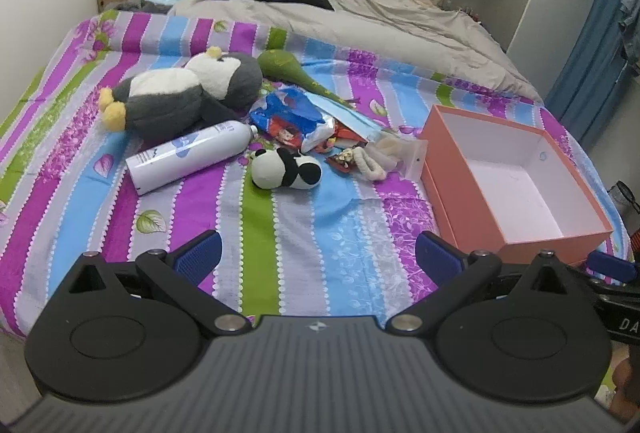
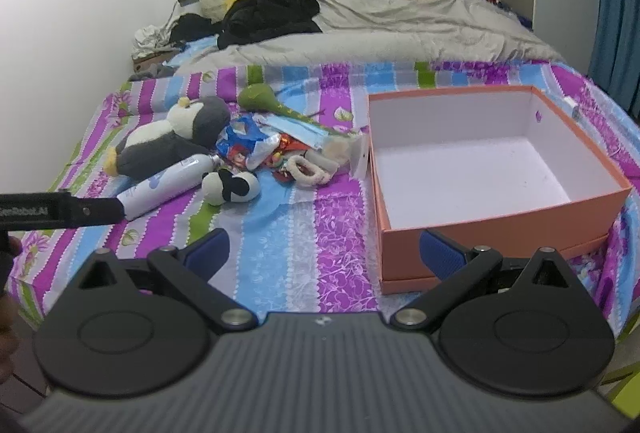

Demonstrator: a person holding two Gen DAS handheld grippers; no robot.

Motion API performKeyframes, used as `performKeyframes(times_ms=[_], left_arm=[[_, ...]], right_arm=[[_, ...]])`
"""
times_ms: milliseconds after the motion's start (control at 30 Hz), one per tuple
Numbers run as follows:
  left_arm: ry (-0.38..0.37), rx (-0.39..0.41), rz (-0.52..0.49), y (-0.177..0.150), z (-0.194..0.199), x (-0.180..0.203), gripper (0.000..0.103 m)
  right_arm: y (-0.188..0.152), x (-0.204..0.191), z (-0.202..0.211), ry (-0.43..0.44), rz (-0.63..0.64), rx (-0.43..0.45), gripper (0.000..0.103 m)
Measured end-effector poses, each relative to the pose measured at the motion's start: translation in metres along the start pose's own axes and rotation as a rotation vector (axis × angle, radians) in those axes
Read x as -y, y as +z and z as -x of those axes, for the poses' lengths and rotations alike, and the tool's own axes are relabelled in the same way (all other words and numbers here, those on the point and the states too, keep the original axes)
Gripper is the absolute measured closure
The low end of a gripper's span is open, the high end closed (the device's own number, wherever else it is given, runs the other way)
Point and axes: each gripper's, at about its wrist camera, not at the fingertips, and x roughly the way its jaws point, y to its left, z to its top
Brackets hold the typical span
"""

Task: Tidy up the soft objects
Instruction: 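Reach the left tool to the panda plush while the right tool reaches the white hair tie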

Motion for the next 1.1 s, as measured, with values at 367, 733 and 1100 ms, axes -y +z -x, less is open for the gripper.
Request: performKeyframes(times_ms=[367, 733, 1100], left_arm=[[-0.014, -0.054, 0.075, 0.020, -0.061, -0.023, 0.000], [-0.035, -0.106, 0.166, 0.045, -0.138, -0.051, 0.000], [-0.127, -0.151, 0.323, 0.053, -0.208, -0.080, 0.000]], right_arm=[[0.019, -0.017, -0.047, 0.077, 0.055, -0.030, 0.000], [0.028, -0.030, -0.114, 0.121, 0.105, -0.112, 0.005], [0.033, -0.047, -0.184, 0.104, 0.221, -0.126, 0.033]])
